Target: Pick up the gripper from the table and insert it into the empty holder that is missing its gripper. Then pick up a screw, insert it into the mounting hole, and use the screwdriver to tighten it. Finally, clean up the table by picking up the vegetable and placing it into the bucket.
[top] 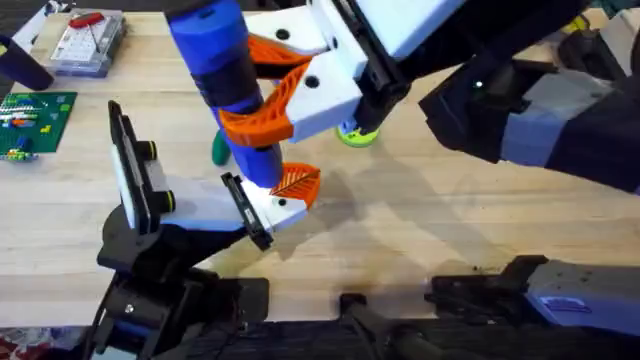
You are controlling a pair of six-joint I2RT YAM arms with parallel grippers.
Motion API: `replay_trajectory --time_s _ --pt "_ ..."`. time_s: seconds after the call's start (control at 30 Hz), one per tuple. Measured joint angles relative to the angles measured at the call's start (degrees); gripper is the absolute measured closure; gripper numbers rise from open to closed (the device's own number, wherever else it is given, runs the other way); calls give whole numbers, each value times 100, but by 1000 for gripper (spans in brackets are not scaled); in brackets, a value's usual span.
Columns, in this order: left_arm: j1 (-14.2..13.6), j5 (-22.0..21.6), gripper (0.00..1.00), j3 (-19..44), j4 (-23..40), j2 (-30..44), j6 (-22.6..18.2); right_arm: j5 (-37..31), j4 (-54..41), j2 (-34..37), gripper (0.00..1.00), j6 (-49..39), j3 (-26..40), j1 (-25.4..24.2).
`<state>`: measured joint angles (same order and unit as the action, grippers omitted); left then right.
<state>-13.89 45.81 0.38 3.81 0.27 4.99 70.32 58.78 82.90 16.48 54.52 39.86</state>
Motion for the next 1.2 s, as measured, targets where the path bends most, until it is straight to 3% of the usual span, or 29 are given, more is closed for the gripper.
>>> replay_trajectory --time_s 1.2 --pt "-1 1 983 0 0 0 0 -164 0 153 954 -309 0 0"
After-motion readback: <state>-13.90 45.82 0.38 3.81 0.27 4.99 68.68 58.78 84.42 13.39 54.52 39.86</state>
